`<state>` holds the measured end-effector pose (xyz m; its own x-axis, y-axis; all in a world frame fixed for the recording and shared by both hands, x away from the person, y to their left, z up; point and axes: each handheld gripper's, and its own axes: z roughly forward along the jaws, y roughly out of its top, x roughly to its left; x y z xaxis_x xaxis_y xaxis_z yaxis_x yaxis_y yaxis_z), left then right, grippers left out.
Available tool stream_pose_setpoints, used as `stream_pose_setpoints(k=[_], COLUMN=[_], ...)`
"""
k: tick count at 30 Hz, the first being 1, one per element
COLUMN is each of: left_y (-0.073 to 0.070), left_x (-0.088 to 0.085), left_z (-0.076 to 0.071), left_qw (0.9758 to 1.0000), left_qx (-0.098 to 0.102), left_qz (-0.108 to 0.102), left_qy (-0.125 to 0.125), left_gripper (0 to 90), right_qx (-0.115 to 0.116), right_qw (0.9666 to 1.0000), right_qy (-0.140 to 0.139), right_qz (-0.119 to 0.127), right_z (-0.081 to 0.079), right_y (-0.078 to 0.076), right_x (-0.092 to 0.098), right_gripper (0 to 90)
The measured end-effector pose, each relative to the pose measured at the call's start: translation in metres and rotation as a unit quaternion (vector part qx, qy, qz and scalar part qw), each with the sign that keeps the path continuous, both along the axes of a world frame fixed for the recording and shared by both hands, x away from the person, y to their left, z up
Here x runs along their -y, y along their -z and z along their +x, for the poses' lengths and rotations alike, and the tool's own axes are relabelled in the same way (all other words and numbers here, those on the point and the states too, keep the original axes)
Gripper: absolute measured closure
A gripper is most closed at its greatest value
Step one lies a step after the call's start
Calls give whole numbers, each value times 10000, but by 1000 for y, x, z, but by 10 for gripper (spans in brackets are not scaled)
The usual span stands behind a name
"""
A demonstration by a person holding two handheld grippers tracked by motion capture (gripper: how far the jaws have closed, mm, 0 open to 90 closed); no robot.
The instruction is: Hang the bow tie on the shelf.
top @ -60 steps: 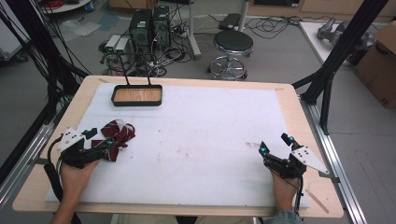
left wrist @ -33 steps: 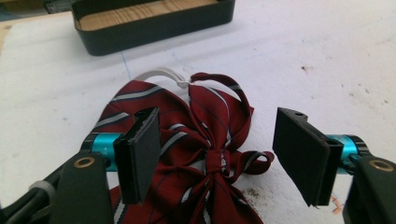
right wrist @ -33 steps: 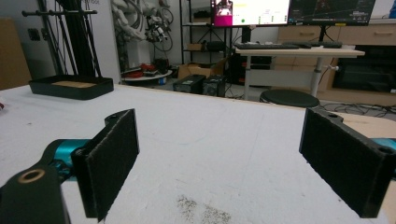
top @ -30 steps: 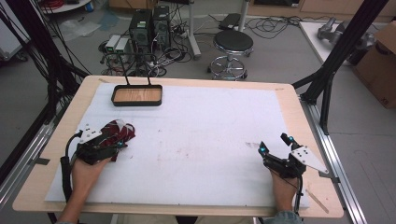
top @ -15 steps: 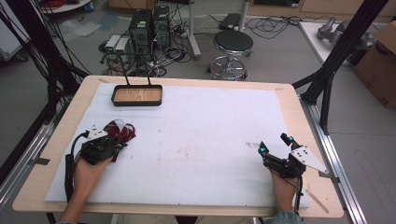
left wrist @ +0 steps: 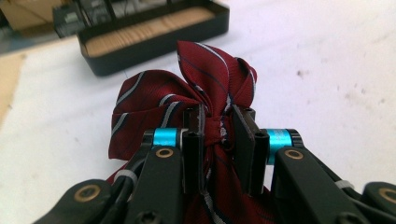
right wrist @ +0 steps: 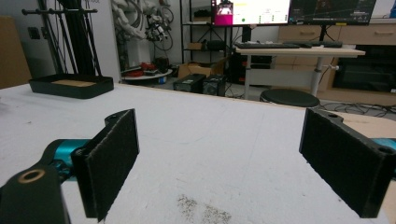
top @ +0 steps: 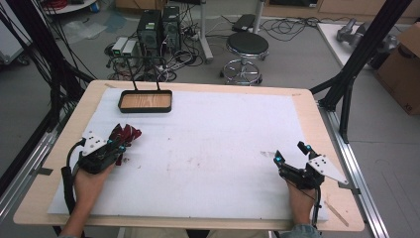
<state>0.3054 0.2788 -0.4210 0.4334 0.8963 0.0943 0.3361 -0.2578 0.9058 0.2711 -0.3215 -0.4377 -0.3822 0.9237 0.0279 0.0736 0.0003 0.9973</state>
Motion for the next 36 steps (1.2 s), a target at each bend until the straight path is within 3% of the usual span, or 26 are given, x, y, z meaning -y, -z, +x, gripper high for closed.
stream_pose_setpoints(k=[12,18,29,36], left_y=[-22,-36,-66,-83], left_x=[-13,-16,-24,-26], left_z=[6,13,42,60], left_qw=[9992,9987,9985,9988], left_qx=[208,305,283,392], left_qz=[-326,-361,-422,-298], left_qy=[83,202,197,84], left_gripper=[743,744,743,743], right_qx=[-19,-23,-43,-43], right_qw=[10000,10000,10000,10000], right_qy=[-3,5,31,33], right_qz=[-23,-24,3,-3], right_z=[0,0,0,0], right_y=[0,0,0,0], right_x=[0,0,0,1], right_gripper=[111,111,111,111])
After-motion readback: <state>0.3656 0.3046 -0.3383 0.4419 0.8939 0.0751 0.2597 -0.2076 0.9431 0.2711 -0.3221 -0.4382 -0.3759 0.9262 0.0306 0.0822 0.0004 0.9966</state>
